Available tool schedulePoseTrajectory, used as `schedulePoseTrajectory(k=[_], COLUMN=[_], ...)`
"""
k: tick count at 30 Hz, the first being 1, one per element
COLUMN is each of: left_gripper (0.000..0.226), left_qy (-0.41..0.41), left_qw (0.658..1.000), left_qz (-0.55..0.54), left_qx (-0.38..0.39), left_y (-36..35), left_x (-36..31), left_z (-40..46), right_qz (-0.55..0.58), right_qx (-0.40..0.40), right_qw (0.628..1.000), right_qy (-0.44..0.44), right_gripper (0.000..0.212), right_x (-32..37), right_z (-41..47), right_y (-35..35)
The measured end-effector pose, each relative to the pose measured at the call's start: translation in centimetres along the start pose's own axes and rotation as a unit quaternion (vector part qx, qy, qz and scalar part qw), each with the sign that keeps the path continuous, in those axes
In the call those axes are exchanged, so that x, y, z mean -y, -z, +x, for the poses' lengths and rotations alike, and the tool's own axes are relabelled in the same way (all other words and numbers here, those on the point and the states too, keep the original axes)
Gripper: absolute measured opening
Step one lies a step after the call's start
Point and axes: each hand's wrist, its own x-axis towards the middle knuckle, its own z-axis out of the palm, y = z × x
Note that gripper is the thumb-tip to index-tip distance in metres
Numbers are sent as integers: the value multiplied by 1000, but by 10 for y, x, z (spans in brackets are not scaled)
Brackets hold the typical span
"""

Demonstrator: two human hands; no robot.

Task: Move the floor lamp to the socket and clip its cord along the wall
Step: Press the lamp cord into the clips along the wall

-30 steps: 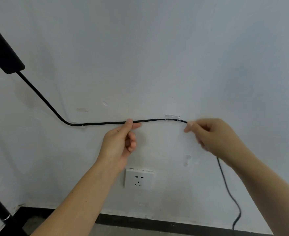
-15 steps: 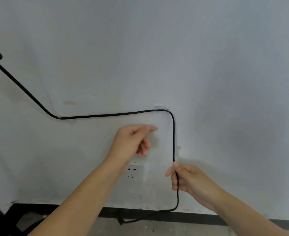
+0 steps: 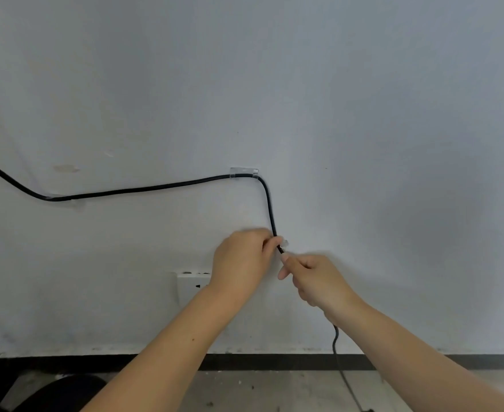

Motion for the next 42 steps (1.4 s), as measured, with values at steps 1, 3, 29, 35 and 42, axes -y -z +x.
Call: schedulePoseTrajectory(k=[1,3,29,35,42], left_gripper=[35,35,30,31,33], left_qy=[8,40,126,153,195], left_qw=[999,993,945,856,793], left_qz=[-31,-114,-242,-228,-289], left_qx=[2,10,179,437,500], left_y=[-1,-1,28,0,-52], left_x=[1,3,47,88,114], left_z=[1,3,-5,-60,-121], right_qz=[-15,-51,93,208,175], right_qx=[-6,-18,160,190,135], right_qw=[1000,998,977,949,969], right_qy=[11,39,-108,-142,-112], right_gripper=[42,41,33,33,32], right_x=[0,-2,-35,-36,-41], right_z=[1,3,6,0,6], right_y=[2,6,-20,-30,-39])
